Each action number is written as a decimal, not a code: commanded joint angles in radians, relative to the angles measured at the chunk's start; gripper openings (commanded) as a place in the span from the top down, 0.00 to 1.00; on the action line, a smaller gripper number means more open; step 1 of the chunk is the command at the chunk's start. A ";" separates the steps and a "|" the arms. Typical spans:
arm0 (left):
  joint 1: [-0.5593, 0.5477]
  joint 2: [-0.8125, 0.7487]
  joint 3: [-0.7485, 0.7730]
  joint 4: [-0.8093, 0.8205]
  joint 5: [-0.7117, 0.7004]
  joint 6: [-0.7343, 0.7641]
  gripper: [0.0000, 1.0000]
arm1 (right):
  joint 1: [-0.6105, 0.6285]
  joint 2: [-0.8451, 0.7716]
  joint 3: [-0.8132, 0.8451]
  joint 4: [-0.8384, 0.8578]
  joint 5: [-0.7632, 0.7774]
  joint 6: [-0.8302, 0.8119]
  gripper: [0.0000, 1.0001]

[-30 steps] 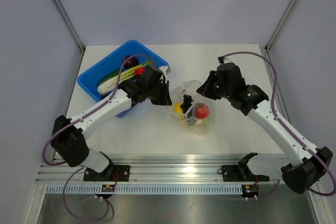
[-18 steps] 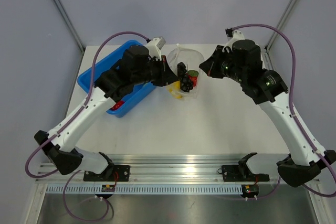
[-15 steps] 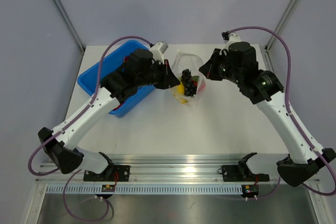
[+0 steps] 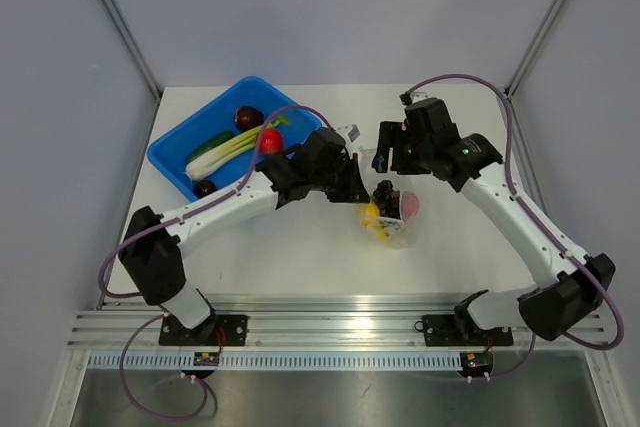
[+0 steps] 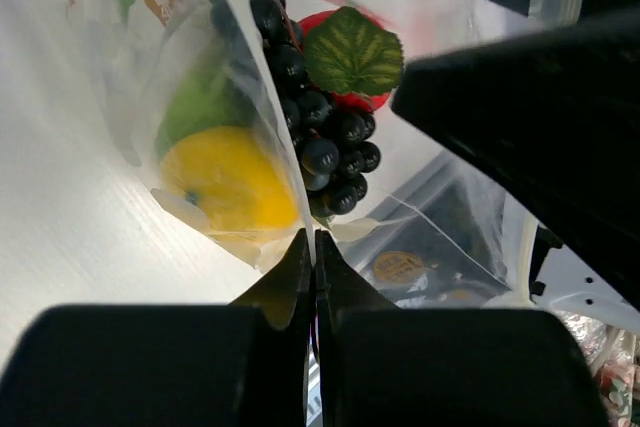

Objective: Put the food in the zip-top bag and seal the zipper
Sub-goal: Adjust the zipper food storage bag at the center of the board, then zip the zipper food storage bag at the center of the board.

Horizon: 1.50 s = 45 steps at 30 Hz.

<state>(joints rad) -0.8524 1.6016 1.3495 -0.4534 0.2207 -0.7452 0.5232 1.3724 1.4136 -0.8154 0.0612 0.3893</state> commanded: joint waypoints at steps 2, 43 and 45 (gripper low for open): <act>0.003 -0.058 0.053 0.094 -0.049 -0.057 1.00 | -0.003 -0.110 0.054 -0.039 -0.003 -0.006 0.25; -0.088 -0.097 0.000 0.151 -0.159 -0.131 1.00 | -0.002 -0.085 -0.168 0.242 -0.037 0.485 0.68; -0.086 -0.106 -0.009 0.163 -0.104 -0.097 0.97 | 0.000 -0.082 -0.157 0.240 -0.035 0.461 0.90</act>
<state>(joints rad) -0.9371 1.5585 1.3453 -0.3855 0.0776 -0.8825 0.5232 1.2896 1.2339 -0.6327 0.0208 0.8547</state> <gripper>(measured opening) 0.016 0.167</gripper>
